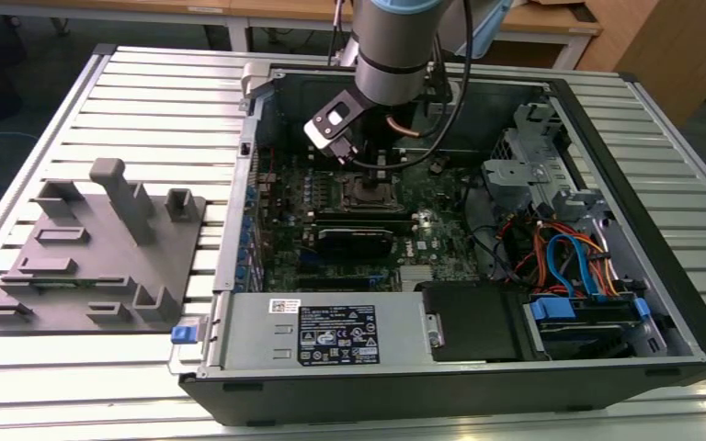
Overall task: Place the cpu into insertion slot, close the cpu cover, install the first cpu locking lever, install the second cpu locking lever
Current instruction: 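Install the first cpu locking lever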
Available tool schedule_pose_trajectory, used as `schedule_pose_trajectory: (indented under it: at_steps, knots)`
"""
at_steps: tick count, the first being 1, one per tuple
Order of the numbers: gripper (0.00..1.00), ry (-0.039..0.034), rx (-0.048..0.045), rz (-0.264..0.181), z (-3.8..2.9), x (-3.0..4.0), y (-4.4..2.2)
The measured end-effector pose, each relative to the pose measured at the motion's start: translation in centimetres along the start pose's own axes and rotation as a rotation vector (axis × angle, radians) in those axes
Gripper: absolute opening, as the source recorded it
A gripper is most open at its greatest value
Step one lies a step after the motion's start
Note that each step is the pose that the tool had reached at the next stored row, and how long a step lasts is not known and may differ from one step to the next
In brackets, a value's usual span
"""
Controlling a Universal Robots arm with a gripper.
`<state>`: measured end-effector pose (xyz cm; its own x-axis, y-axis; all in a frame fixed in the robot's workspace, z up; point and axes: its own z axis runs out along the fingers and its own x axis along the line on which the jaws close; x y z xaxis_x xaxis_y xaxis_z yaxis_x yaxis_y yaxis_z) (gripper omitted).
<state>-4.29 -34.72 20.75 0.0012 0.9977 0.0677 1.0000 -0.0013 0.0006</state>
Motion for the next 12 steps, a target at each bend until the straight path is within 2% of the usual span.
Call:
schedule_pose_trajectory:
  at_steps: [12]
  knots:
    - [0.11,-0.0001,0.0001,0.0,-0.19,0.01,0.0]
